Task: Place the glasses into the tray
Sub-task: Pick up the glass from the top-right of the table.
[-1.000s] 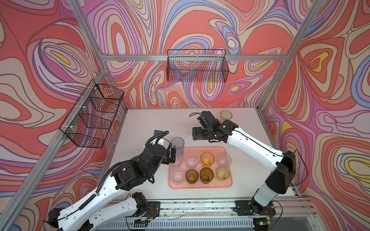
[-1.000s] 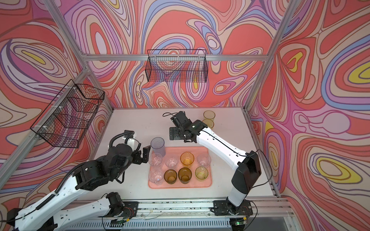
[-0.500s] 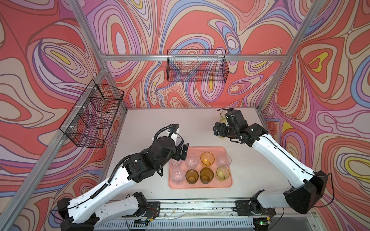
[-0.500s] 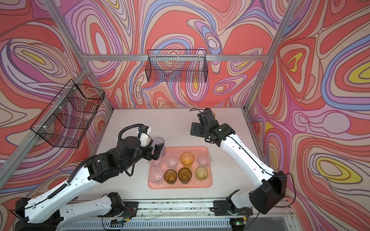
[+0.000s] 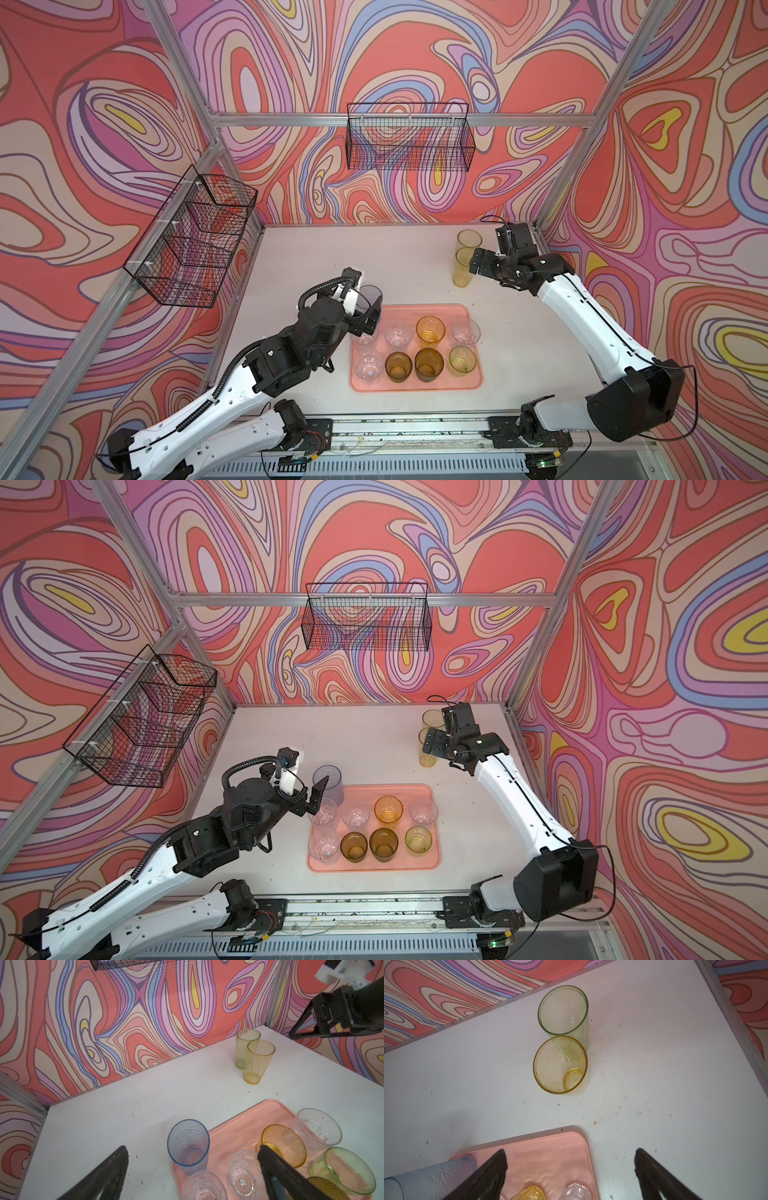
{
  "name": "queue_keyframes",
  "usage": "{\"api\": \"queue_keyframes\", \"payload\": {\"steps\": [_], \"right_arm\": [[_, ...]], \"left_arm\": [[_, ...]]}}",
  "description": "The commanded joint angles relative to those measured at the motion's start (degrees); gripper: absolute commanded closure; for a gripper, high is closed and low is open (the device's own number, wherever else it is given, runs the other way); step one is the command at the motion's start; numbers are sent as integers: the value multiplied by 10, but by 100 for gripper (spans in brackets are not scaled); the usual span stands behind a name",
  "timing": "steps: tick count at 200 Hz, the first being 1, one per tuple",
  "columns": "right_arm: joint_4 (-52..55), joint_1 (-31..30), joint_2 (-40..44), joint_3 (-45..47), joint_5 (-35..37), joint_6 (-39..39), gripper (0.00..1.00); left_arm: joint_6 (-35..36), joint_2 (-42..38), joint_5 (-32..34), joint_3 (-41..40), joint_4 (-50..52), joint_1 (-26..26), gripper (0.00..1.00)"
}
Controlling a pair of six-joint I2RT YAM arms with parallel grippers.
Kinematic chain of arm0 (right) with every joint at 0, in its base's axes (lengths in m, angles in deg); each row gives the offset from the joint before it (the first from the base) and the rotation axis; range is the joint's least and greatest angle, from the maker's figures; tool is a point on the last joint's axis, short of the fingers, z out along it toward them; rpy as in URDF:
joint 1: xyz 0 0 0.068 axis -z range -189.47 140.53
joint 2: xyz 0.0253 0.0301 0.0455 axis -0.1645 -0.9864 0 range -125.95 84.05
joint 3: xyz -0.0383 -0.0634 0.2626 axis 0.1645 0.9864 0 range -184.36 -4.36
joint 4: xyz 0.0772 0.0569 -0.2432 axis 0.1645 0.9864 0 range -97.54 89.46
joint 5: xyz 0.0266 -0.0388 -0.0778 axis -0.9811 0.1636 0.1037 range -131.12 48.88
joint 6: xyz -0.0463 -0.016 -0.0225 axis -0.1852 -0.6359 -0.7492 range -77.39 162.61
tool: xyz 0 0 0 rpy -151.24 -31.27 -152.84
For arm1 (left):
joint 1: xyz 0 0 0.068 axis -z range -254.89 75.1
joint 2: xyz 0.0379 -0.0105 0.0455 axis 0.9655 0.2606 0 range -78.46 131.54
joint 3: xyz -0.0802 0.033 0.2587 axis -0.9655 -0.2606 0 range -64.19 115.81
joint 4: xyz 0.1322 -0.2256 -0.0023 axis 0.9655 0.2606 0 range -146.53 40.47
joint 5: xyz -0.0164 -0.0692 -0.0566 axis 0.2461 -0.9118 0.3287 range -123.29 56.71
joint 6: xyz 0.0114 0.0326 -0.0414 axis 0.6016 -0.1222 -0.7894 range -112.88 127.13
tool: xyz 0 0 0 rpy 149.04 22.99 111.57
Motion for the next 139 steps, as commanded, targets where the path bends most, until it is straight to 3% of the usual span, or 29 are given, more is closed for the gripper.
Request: {"api": "queue_keyframes", "payload": {"steps": [1, 32, 139], "right_arm": [[-20, 15, -18, -15, -32, -5, 2], [-28, 31, -55, -26, -62, 0, 2], [-88, 68, -120, -8, -101, 19, 37]], "left_arm": [[28, -25, -2, -18, -54, 0, 0], [36, -42, -6, -35, -74, 0, 0], [32, -13, -16, -18, -53, 0, 0]]}}
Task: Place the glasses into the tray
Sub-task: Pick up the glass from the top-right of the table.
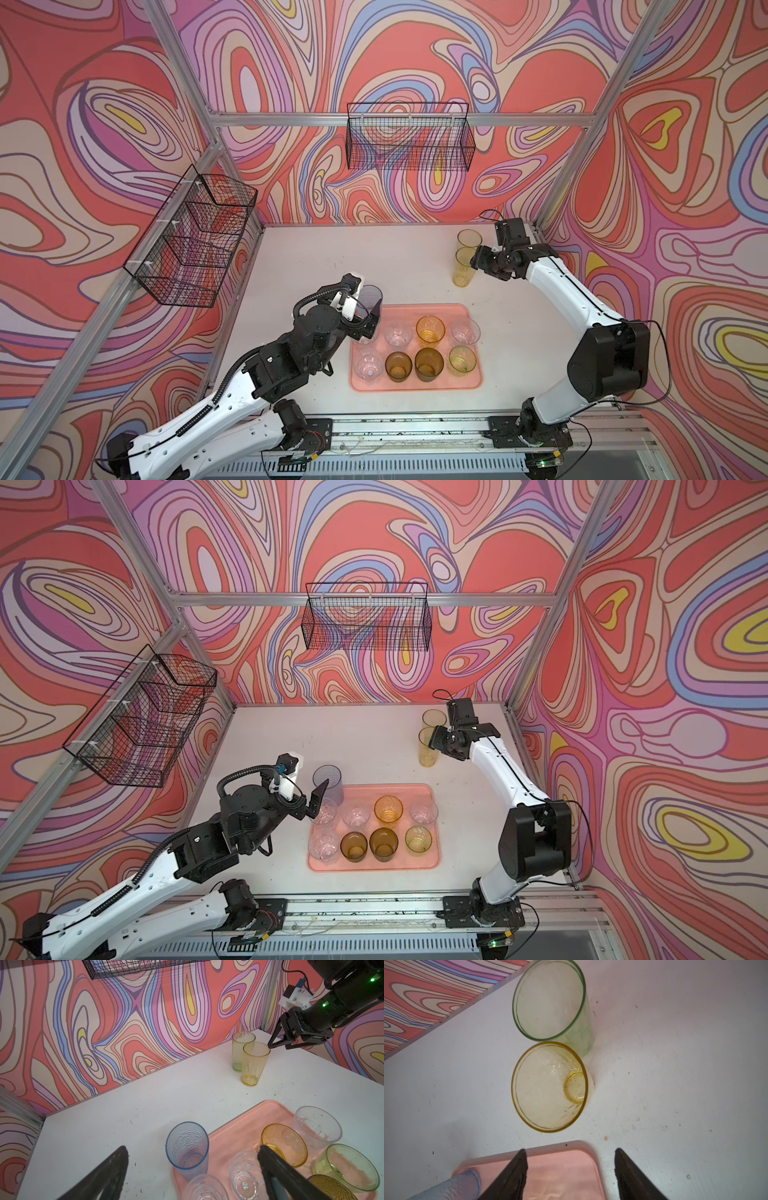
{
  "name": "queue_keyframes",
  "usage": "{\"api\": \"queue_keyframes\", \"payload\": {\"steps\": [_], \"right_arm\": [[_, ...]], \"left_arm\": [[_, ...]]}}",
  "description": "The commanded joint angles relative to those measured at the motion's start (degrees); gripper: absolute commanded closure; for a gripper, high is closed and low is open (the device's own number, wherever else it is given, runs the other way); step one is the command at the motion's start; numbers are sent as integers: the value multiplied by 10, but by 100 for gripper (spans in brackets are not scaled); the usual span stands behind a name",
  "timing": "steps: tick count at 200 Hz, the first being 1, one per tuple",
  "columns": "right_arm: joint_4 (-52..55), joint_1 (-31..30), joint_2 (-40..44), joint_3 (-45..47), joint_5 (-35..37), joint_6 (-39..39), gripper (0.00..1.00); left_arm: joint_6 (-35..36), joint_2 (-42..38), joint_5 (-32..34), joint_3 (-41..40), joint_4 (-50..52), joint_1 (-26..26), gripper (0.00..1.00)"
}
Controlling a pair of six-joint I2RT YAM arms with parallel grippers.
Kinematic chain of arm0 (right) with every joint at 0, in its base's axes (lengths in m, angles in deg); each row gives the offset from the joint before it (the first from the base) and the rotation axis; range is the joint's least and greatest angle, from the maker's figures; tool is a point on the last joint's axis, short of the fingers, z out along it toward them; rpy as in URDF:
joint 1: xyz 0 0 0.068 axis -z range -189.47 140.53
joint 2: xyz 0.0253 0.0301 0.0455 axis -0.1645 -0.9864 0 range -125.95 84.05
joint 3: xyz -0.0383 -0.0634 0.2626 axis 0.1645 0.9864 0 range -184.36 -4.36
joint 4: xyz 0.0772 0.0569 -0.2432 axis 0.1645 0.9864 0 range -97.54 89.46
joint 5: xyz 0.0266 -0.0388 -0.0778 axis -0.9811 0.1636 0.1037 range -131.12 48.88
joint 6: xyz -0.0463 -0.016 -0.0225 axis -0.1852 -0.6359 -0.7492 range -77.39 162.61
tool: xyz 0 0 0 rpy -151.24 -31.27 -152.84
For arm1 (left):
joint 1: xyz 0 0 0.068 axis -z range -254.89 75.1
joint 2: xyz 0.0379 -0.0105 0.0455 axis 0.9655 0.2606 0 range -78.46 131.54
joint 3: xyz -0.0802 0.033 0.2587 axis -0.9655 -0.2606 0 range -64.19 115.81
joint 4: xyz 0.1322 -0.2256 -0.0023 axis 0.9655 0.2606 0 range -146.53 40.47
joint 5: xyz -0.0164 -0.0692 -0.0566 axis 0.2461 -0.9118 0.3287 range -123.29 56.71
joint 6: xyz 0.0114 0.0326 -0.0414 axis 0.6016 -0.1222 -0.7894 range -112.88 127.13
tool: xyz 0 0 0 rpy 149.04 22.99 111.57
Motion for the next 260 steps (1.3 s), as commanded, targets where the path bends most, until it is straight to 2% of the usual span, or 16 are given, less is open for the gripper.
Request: {"api": "queue_keyframes", "payload": {"steps": [1, 26, 75, 111, 157, 260], "right_arm": [[-34, 9, -3, 11, -7, 10, 38], [-44, 16, -12, 13, -5, 16, 50], [-39, 21, -33, 5, 19, 10, 61], [-41, 21, -46, 0, 8, 10, 66], [-44, 22, -62, -4, 5, 12, 78], [-46, 22, -80, -9, -9, -1, 81]], "left_arm": [[8, 6, -3, 12, -8, 0, 0], [7, 12, -5, 15, -5, 0, 0], [9, 12, -1, 18, -1, 0, 0], [10, 12, -1, 19, 0, 0, 0], [11, 13, 7, 21, 0, 0, 0], [12, 26, 10, 25, 17, 0, 0]]}}
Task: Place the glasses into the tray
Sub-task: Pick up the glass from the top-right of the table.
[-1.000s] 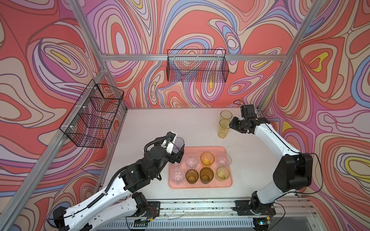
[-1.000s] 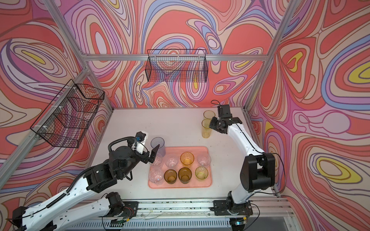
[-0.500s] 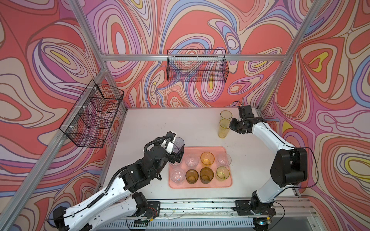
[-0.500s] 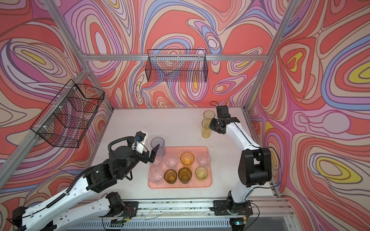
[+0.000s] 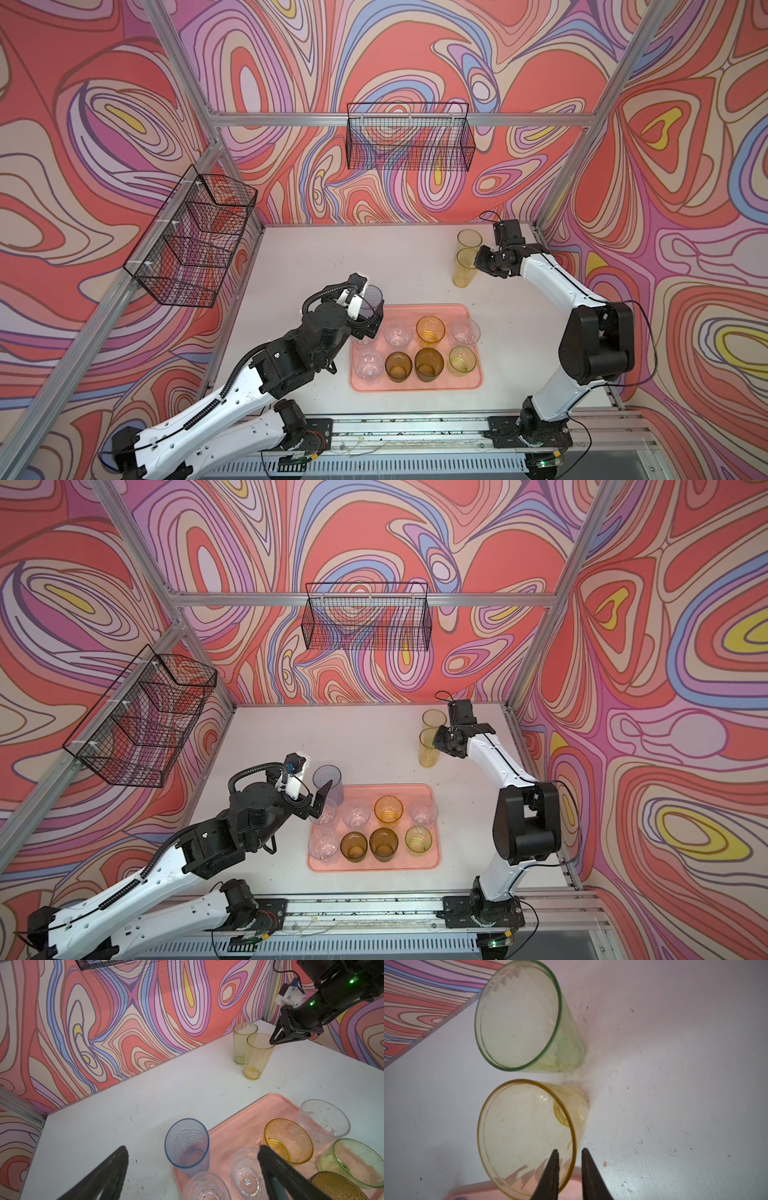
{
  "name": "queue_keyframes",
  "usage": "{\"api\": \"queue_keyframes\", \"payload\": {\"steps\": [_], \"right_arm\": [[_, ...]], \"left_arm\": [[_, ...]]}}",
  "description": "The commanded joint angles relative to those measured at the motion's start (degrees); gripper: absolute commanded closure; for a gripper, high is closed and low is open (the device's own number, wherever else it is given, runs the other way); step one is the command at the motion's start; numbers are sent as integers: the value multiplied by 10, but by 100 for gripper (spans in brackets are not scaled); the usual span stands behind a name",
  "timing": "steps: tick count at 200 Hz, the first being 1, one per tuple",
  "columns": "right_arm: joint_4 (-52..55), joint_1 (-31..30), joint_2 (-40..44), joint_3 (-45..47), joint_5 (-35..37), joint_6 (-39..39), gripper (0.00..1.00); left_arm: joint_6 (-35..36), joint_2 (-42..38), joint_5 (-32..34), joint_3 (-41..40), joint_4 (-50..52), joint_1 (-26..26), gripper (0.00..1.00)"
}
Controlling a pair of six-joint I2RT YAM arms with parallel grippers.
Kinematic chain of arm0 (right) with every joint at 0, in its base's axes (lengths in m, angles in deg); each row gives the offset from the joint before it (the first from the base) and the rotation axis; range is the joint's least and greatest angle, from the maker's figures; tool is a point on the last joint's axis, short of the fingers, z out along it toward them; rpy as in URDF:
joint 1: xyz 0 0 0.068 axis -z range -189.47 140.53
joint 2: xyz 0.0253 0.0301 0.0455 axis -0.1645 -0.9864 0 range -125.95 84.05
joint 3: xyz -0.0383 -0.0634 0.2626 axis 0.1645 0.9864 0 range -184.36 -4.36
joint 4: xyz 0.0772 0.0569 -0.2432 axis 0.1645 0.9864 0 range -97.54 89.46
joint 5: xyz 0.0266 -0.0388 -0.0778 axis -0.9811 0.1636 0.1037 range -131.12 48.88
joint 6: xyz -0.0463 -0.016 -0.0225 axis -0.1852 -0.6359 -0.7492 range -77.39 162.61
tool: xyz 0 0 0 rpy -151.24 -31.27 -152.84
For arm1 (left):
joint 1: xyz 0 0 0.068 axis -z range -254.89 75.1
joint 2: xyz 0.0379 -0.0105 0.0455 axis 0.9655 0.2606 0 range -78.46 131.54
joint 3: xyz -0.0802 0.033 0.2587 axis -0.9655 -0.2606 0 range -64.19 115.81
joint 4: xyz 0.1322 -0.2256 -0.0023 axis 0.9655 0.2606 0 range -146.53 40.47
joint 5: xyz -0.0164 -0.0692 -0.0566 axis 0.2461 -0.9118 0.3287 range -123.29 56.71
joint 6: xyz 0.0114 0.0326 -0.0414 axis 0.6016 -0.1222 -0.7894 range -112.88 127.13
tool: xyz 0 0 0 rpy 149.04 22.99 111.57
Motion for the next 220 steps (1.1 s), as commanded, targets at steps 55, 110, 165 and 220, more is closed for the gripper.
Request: {"api": "queue_keyframes", "payload": {"steps": [55, 110, 165, 220], "right_arm": [[9, 2, -22, -15, -17, -11, 93], [6, 2, 3, -4, -44, -12, 100], [2, 1, 39, 11, -114, 5, 100], [5, -15, 89, 17, -138, 5, 100]], "left_arm": [[9, 2, 9, 20, 11, 0, 0], [9, 6, 7, 23, 13, 0, 0], [6, 3, 3, 28, 23, 0, 0], [4, 11, -4, 26, 22, 0, 0]]}}
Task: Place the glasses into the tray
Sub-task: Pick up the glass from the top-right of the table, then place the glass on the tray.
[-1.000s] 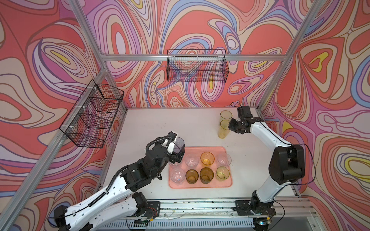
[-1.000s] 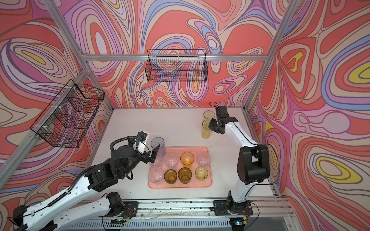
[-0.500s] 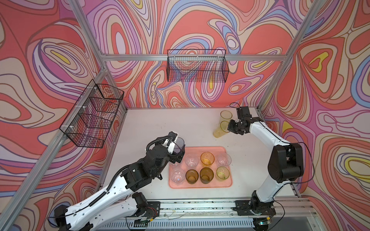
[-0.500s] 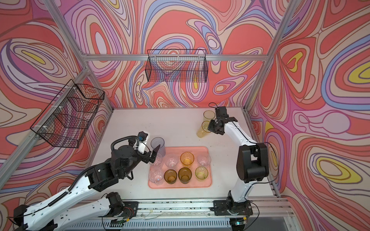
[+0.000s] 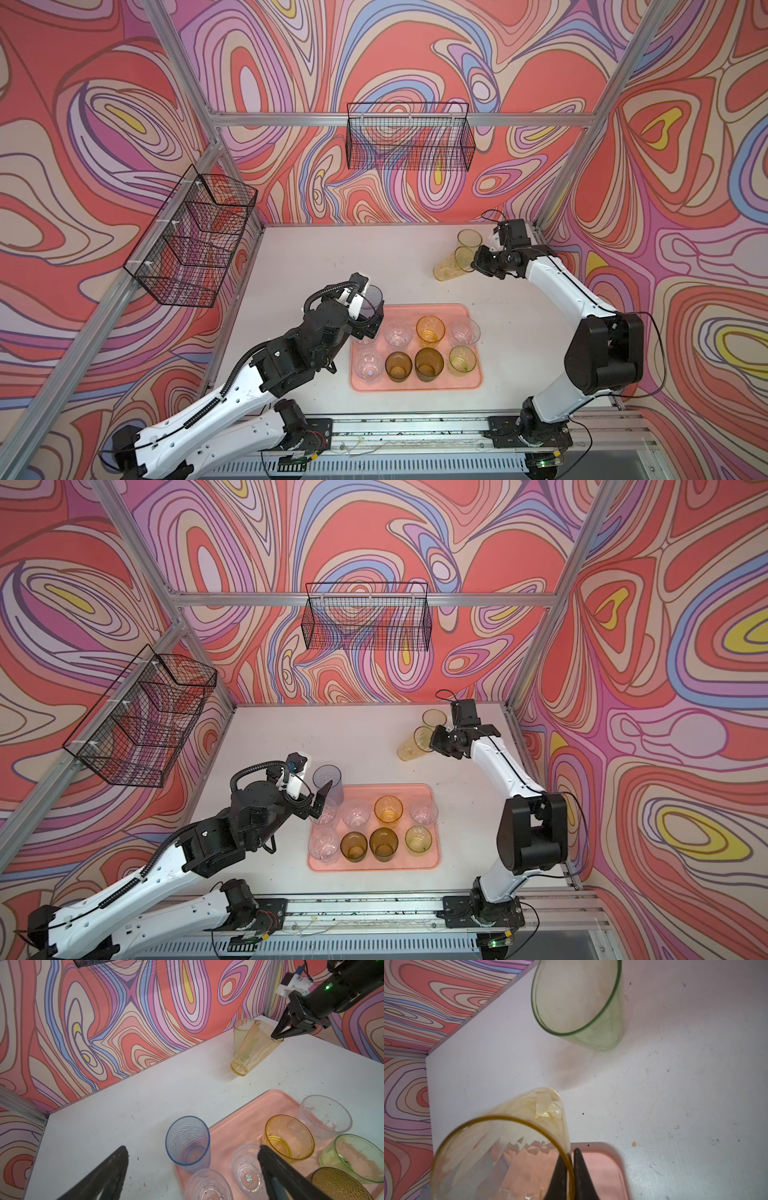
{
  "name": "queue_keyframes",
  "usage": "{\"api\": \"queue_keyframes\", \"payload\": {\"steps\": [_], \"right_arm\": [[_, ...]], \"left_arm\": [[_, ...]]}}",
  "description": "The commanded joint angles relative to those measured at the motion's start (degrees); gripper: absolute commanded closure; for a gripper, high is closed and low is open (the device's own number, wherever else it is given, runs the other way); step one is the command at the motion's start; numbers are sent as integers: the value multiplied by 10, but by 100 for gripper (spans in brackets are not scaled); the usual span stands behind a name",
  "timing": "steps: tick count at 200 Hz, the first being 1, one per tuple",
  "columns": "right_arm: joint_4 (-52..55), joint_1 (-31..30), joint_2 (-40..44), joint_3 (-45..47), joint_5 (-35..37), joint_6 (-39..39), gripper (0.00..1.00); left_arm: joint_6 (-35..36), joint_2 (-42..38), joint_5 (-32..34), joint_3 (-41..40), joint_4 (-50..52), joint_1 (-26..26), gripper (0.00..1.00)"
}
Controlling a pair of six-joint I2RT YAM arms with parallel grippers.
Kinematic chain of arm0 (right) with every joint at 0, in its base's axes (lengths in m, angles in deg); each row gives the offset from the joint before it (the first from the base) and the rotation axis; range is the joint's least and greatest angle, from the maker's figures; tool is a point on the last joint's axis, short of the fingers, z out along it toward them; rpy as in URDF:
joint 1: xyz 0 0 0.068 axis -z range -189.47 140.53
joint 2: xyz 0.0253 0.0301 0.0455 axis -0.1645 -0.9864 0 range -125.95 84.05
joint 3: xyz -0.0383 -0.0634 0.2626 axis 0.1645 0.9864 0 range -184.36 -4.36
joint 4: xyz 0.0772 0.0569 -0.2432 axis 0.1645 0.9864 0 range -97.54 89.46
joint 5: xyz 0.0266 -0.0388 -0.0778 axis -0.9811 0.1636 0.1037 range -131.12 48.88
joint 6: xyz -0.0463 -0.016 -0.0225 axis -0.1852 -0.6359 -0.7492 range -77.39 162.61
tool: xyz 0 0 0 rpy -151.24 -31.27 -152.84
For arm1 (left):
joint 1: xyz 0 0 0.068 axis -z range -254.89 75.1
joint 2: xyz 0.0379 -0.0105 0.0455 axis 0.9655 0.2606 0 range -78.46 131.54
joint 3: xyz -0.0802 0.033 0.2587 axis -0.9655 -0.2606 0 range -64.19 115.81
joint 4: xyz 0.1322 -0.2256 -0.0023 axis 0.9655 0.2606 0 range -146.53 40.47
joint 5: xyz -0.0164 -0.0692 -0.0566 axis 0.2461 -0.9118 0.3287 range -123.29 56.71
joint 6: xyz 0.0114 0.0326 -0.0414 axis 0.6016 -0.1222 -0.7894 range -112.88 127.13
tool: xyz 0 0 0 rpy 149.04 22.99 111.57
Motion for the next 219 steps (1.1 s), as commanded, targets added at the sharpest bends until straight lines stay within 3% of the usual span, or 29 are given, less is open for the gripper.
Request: {"api": "queue_keyframes", "payload": {"steps": [1, 85, 219], "right_arm": [[-7, -12, 34, 4, -22, 2, 100], [47, -85, 66, -29, 35, -15, 100], [79, -202, -4, -83, 75, -16, 100]], "left_arm": [[2, 4, -4, 17, 6, 0, 0], [-3, 18, -30, 37, 37, 0, 0], [5, 12, -49, 40, 43, 0, 0]]}}
